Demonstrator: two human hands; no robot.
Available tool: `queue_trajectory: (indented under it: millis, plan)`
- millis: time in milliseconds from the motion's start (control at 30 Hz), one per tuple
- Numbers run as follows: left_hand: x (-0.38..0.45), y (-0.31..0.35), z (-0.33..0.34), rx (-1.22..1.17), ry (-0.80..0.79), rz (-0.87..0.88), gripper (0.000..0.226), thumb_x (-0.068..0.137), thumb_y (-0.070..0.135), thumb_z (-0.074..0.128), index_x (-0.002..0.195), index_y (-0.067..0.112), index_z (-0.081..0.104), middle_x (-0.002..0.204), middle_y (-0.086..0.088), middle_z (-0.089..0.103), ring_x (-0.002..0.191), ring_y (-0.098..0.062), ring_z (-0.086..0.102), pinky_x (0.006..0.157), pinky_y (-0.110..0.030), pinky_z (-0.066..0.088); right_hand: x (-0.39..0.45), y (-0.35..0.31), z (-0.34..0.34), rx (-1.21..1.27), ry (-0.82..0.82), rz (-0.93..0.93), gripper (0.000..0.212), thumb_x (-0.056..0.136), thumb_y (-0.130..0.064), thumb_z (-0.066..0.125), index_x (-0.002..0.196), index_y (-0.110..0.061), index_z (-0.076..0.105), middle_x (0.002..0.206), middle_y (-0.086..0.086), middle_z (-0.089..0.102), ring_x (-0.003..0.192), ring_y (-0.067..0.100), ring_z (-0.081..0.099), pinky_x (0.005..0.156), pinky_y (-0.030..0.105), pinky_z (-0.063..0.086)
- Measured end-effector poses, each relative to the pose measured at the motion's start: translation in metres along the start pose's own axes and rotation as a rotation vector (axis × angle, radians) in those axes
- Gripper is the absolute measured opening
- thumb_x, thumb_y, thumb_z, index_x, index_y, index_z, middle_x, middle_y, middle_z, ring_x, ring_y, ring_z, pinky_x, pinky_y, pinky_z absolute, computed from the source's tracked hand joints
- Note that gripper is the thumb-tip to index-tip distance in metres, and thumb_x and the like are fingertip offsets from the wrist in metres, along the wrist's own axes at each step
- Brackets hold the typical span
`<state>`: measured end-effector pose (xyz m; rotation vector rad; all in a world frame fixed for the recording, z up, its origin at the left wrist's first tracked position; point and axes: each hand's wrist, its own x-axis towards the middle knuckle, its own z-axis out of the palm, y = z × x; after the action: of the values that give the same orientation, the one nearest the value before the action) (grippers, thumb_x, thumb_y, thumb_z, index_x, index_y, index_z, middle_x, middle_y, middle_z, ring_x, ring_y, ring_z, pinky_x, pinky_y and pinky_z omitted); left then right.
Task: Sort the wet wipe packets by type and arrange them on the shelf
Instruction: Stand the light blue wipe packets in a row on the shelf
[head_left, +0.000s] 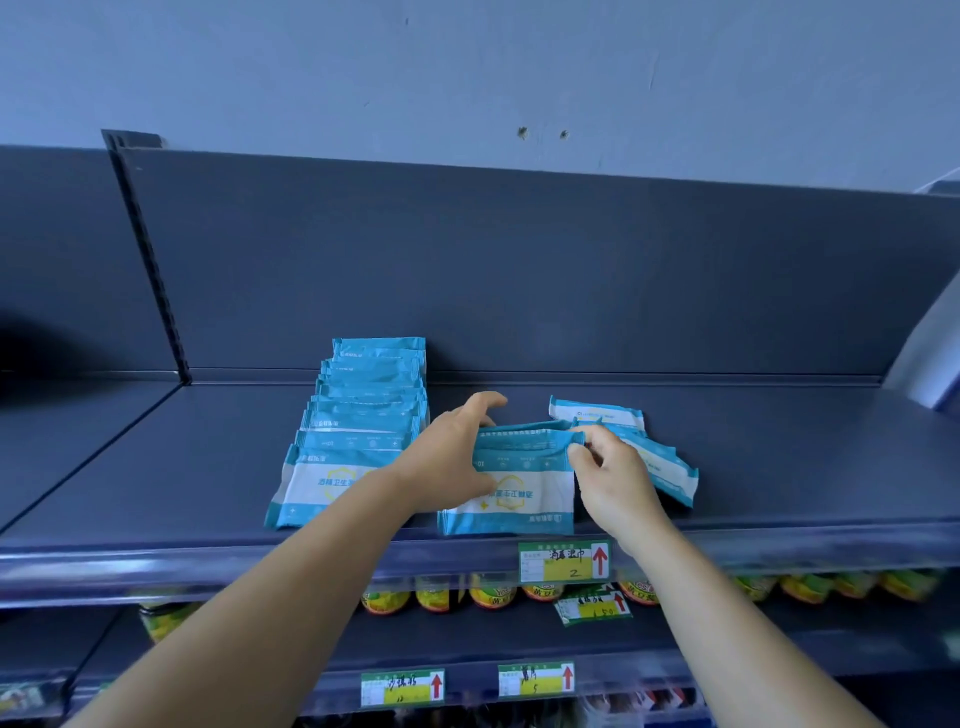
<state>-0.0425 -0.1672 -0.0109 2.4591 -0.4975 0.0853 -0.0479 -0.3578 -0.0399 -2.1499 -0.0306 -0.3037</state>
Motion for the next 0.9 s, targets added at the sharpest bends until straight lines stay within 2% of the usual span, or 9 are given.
queue_trajectory:
  millis: [67,133,267,367,500,600,767,833,900]
  plan:
    - [0.001,0.0,0.0,0.023,-0.01,0.004,0.082,0.077,0.013,0.074,0.142,0.029,0.025,0.128,0.003,0.048,0.104,-0.015,0.051,0.083,-0.024,0.045,0.0,0.0,-0.001,0.023,0.078,-0.005,0.032,0.096,-0.017,0.046,0.065,-0.015,0.036,0.057,-0.003,0.032,0.051,0.012,0.026,0.05,0.029,0.023]
    - [0.002,0.0,0.0,0.039,-0.02,0.001,0.082,0.077,0.015,0.074,0.142,0.028,0.026,0.127,0.003,0.049,0.103,-0.014,0.051,0.083,-0.023,0.044,0.003,-0.002,-0.005,0.034,0.193,-0.001,0.031,0.094,-0.016,0.045,0.064,-0.012,0.038,0.06,0.0,0.037,0.051,0.014,0.028,0.051,0.03,0.023]
    - [0.006,-0.002,0.0,0.054,0.017,-0.027,0.067,0.078,0.015,0.073,0.136,0.026,0.041,0.124,0.006,0.053,0.103,-0.012,0.052,0.082,-0.023,0.045,0.01,-0.008,-0.019,0.182,0.362,0.066,0.023,0.096,-0.016,0.039,0.084,-0.012,0.058,0.077,0.005,0.061,0.062,0.014,0.052,0.06,0.032,0.042]
    - [0.01,-0.005,0.0,0.053,0.059,-0.048,0.043,0.08,0.017,0.072,0.119,0.026,0.056,0.114,0.007,0.062,0.096,-0.011,0.058,0.082,-0.028,0.052,0.009,-0.01,-0.026,0.454,0.325,0.147,0.025,0.097,-0.02,0.04,0.079,-0.013,0.057,0.073,0.003,0.065,0.069,0.016,0.062,0.077,0.037,0.052]
    - [0.012,-0.006,-0.001,0.018,0.035,-0.069,0.037,0.083,0.018,0.07,0.117,0.027,0.057,0.108,0.007,0.064,0.092,-0.012,0.06,0.078,-0.029,0.054,0.001,-0.008,-0.033,0.466,0.294,0.139,0.026,0.092,-0.031,0.057,0.076,-0.011,0.063,0.076,0.003,0.069,0.073,0.014,0.065,0.069,0.027,0.052]
    - [0.012,-0.009,-0.002,0.022,0.034,-0.085,0.035,0.085,0.018,0.067,0.117,0.027,0.056,0.106,0.006,0.064,0.088,-0.012,0.061,0.073,-0.028,0.052,-0.003,-0.006,-0.042,0.426,0.305,0.06,0.016,0.082,-0.013,0.066,0.071,-0.014,0.054,0.07,0.001,0.059,0.068,0.015,0.053,0.062,0.026,0.04]
    - [0.01,-0.014,-0.003,-0.003,0.119,-0.139,0.027,0.088,0.018,0.064,0.114,0.024,0.058,0.099,0.002,0.064,0.069,-0.01,0.054,0.058,-0.022,0.042,-0.013,-0.006,-0.048,0.531,0.178,-0.062,0.034,0.078,0.015,0.054,0.075,-0.018,0.045,0.072,-0.004,0.052,0.069,0.014,0.048,0.065,0.028,0.037]
    - [0.01,-0.015,-0.002,-0.02,0.131,-0.15,0.025,0.088,0.018,0.064,0.112,0.023,0.059,0.096,0.002,0.064,0.068,-0.01,0.054,0.056,-0.023,0.042,-0.014,-0.002,-0.043,0.493,0.088,-0.039,0.036,0.079,0.015,0.054,0.085,-0.019,0.048,0.087,-0.004,0.055,0.082,0.014,0.056,0.065,0.025,0.042]
    - [0.009,-0.015,-0.001,-0.022,0.141,-0.152,0.024,0.087,0.02,0.064,0.11,0.023,0.061,0.096,0.001,0.066,0.072,-0.015,0.057,0.058,-0.025,0.044,-0.014,0.007,-0.035,0.367,-0.01,0.008,0.05,0.078,0.012,0.055,0.108,-0.028,0.049,0.114,-0.004,0.054,0.103,0.015,0.058,0.071,0.022,0.051]
